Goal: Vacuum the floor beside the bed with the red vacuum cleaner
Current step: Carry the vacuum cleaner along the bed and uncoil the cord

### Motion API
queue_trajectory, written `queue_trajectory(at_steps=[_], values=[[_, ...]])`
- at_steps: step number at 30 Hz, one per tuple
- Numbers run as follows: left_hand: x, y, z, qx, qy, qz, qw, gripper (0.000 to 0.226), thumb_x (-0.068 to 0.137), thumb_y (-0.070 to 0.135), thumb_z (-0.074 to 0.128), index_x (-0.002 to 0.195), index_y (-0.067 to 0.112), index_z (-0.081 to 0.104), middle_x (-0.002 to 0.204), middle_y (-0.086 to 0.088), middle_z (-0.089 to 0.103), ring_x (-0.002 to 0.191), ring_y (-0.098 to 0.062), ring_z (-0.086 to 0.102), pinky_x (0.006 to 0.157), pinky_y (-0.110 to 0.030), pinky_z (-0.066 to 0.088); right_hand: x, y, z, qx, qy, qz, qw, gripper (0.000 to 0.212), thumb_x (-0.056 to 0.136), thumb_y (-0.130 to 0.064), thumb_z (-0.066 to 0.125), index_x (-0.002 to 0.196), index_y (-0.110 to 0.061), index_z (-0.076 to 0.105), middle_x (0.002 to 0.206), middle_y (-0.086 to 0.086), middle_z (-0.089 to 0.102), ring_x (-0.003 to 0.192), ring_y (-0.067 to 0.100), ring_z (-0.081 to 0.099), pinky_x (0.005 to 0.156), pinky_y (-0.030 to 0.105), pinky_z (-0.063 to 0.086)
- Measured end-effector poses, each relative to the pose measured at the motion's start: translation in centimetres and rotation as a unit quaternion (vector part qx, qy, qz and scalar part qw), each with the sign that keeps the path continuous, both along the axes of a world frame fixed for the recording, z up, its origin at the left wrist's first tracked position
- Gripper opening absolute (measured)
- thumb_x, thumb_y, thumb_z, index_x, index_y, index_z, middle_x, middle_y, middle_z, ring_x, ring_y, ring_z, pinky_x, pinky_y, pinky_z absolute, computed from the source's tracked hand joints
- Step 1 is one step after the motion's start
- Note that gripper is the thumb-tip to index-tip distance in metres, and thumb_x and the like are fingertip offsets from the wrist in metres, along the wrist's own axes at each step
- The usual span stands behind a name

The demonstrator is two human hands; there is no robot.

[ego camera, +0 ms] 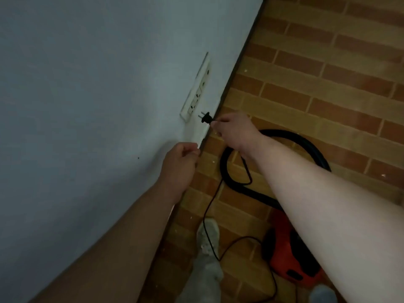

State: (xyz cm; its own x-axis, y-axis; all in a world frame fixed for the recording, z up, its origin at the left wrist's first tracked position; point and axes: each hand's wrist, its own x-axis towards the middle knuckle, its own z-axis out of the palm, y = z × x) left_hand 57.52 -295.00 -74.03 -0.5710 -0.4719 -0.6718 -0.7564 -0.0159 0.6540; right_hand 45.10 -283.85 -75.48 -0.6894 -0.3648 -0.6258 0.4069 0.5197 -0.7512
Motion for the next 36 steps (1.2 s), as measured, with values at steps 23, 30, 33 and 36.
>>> queue_trajectory(at_steps=[23, 30, 33, 36], values=[[-2.0, -1.6, -7.9, 0.024, -0.005, 0.014, 1.0, 0.013, 0.101, 0.014, 0.056, 0.105, 0.024, 0.064, 0.105, 0.0, 0.07, 0.105, -0.022, 0.068, 0.091, -0.042, 0.058, -3.2, -2.8, -8.3, -0.012, 0.086, 0.049, 0.995, 0.02, 0.101, -0.028, 0.057, 0.09, -0.016, 0.07, 0.063, -0.002, 0.054, 0.04, 0.001, 0.044, 0.041, 0.017, 0.036], [-1.4, -1.8, -8.4, 0.03, -0.015, 0.027, 0.999, 0.014, 0.1, 0.011, 0.056, 0.103, 0.021, 0.065, 0.104, -0.003, 0.07, 0.107, -0.026, 0.068, 0.093, -0.044, 0.058, -3.3, -2.8, -8.7, -0.015, 0.088, 0.05, 0.995, 0.02, 0.099, -0.029, 0.059, 0.092, -0.015, 0.072, 0.064, -0.001, 0.056, 0.042, 0.004, 0.043, 0.042, 0.019, 0.037], [-1.1, -1.9, -8.5, 0.032, -0.017, 0.029, 0.999, 0.014, 0.1, 0.011, 0.056, 0.104, 0.021, 0.066, 0.104, -0.002, 0.07, 0.106, -0.024, 0.068, 0.093, -0.044, 0.058, -3.0, -2.7, -9.1, -0.03, 0.072, 0.052, 0.996, 0.021, 0.099, -0.028, 0.06, 0.094, -0.013, 0.073, 0.07, 0.0, 0.06, 0.051, 0.008, 0.048, 0.046, 0.021, 0.04], [-1.0, -2.1, -8.7, 0.035, -0.016, 0.028, 0.999, 0.014, 0.1, 0.012, 0.056, 0.104, 0.021, 0.066, 0.106, -0.003, 0.071, 0.106, -0.024, 0.068, 0.093, -0.043, 0.058, -2.9, -2.8, -9.4, -0.033, 0.067, 0.061, 0.995, 0.02, 0.099, -0.028, 0.061, 0.099, -0.013, 0.073, 0.073, -0.002, 0.063, 0.054, 0.007, 0.051, 0.05, 0.021, 0.043]])
